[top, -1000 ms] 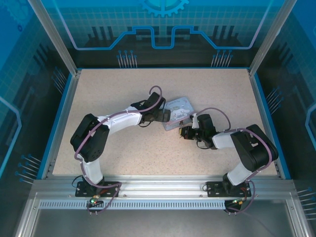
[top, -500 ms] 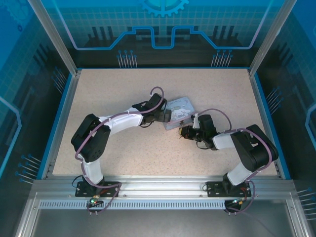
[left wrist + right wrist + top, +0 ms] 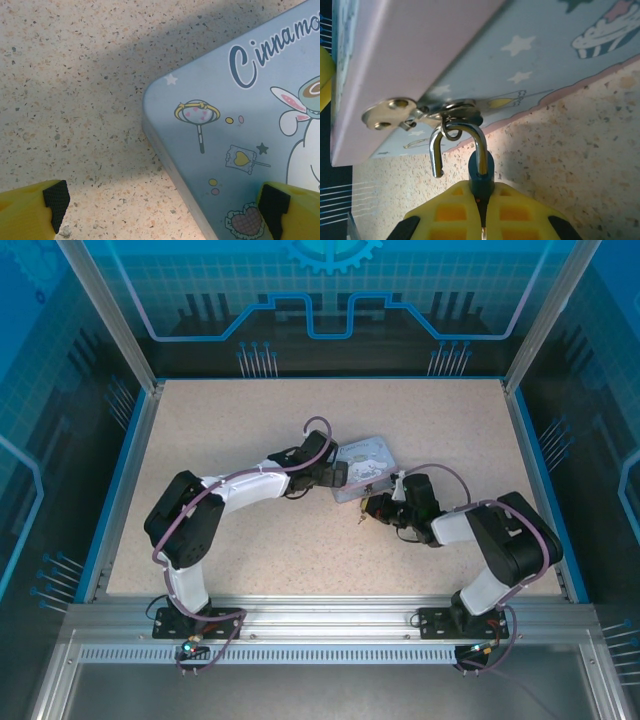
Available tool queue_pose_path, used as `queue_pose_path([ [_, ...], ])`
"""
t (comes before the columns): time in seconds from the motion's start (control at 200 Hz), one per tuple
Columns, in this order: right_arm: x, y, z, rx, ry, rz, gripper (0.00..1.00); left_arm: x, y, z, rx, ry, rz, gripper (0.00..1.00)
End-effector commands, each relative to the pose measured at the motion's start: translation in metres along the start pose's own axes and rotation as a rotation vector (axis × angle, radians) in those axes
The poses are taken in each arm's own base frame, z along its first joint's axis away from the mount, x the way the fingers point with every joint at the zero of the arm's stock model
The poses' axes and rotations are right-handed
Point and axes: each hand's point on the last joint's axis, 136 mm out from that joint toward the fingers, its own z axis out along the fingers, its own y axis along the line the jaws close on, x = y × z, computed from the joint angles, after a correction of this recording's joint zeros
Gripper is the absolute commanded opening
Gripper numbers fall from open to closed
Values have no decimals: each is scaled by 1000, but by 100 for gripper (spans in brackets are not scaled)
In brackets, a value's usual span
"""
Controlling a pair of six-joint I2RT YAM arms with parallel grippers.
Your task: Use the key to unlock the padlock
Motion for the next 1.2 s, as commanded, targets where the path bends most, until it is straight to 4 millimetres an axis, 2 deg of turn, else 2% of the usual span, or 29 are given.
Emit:
queue_pose_path([
  [0.0,1,7,4,-65,7,41,0,63,22,17,-81,184,64,99],
  [0.445,-6,6,8,-74,-31,100,0,73,25,19,-88,204,60,99],
  [0.73,-24,2,-7,-56,-120,107,0,76,28,20,-94,210,61,99],
  [0.875,-37,10,-12,-78,-153,93,0,78,28,21,-93,215,58,99],
  [1.025,-45,27,-7,-130,-130,66,0,80,29,21,-92,219,59,99],
  [1.196,-47,27,-4,-130,-127,69,0,83,30,21,-93,222,57,99],
])
